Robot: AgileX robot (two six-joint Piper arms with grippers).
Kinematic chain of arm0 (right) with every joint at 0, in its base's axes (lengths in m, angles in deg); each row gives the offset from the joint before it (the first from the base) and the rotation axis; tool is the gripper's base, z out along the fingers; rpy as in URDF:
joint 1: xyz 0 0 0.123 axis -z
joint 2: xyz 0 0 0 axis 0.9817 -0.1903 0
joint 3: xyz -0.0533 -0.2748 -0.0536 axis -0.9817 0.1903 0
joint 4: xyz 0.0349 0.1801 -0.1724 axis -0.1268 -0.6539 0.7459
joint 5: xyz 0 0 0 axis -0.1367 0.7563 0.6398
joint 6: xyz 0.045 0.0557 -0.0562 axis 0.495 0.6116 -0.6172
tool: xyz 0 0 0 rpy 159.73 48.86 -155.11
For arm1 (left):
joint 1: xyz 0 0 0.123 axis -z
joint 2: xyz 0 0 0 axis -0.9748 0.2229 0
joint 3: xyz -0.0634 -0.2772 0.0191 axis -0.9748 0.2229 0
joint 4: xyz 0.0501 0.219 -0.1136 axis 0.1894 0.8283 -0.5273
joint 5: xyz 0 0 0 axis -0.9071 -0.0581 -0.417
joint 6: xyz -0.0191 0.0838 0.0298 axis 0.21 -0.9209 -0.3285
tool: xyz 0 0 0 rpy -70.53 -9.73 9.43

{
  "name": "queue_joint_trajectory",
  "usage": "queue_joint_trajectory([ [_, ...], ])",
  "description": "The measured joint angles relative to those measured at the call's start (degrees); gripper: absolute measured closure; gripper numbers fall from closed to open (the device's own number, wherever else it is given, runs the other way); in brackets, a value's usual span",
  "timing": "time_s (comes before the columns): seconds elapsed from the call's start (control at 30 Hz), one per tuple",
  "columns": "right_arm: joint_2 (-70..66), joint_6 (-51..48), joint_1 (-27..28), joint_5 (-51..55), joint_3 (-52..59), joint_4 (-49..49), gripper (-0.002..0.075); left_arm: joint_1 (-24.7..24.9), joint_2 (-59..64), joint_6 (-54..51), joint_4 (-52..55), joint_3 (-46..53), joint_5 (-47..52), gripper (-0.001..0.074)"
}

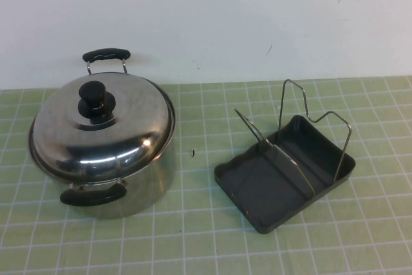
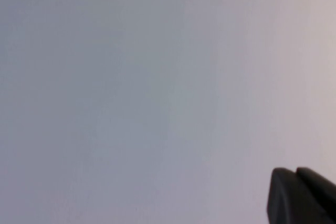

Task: Put pot lid on rack

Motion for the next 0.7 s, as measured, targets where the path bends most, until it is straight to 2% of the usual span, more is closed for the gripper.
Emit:
queue_joint_trajectory([
  [0.17, 0.0, -0.1, 0.0, -2.1, 0.0, 0.0, 0.0727, 0.0, -0.1, 0.0, -0.7, 0.0, -0.3, 0.0738],
  [0.27, 0.0, -1.5, 0.0, -0.6, 0.0, 1.1, 0.0727, 0.0, -0.1, 1.7, -2.6, -3.6, 13.1, 0.0738],
  [0.33, 0.0, -3.2, 0.0, 5.5, -1.3, 2.5, 0.0727, 0.0, 0.8, 2.7, -4.5, -8.7, 25.2, 0.0738],
  [0.4, 0.0, -4.0, 0.0, 12.0, -3.9, 4.3, 0.0727, 0.0, 3.5, 3.1, -4.9, -13.9, 31.4, 0.0738],
  [0.53, 0.0, -5.7, 0.0, 24.3, -9.3, 7.3, 0.0727, 0.0, 11.0, 3.4, -4.9, -21.1, 35.8, 0.0738],
  [0.7, 0.0, -4.3, 0.0, 37.6, -13.8, 7.4, 0.0727, 0.0, 22.8, 4.4, -4.9, -27.1, 35.2, 0.0738],
])
